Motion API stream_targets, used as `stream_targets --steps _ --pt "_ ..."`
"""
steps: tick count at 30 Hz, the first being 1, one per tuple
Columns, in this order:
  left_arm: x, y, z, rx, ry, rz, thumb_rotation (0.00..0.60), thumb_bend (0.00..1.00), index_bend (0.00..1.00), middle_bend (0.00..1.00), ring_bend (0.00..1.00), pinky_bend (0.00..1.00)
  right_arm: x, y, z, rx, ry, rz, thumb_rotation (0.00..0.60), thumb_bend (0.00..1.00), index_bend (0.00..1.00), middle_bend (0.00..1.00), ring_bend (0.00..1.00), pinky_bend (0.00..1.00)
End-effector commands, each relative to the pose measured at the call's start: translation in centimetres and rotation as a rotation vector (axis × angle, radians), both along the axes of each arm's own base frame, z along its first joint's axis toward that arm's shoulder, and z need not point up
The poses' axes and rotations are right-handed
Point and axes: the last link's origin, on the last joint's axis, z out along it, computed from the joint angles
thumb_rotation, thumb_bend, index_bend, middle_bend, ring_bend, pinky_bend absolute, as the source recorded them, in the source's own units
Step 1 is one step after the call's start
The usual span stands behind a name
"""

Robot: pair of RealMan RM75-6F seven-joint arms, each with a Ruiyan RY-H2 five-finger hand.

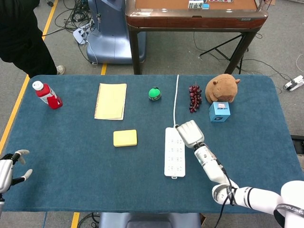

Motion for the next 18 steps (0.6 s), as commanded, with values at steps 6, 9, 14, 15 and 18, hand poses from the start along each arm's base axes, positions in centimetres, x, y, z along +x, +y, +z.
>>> stream_targets --steps 6,9,14,15,18 --pt "0.0 -0.1 0.1 0.003 -0.003 0.001 0.6 0.22 0.41 0.54 0.42 0.63 0.0 0.1 -0.9 0.018 0.005 -0.002 0.6 0.72 0.38 1.0 1.0 1.0" --pt "-0.1 -0.1 0.1 0.002 -0.002 0.002 0.6 0.22 0.41 0.54 0.42 0.63 0.0 0.1 -1.2 0.025 0.006 -0.005 0.6 0.72 0.38 1.0 1.0 1.0" --pt "-0.1 0.0 0.1 -0.001 -0.001 0.003 0.6 0.22 0.41 0.54 0.42 0.63 -0.1 0.0 -1.7 0.037 0.008 -0.011 0.6 0.72 0.38 1.0 1.0 1.0" --pt "-0.1 -0.1 0.1 -0.001 -0.001 0.003 0.6 0.22 0.41 0.54 0.42 0.63 -0.2 0.0 -1.8 0.038 0.008 -0.011 0.6 0.72 0.38 1.0 1.0 1.0" --pt "-0.1 0.0 0.1 -0.001 -0.001 0.004 0.6 0.22 0.41 0.54 0.42 0.63 -0.2 0.1 -2.0 0.042 0.009 -0.012 0.6 0.72 0.38 1.0 1.0 1.0"
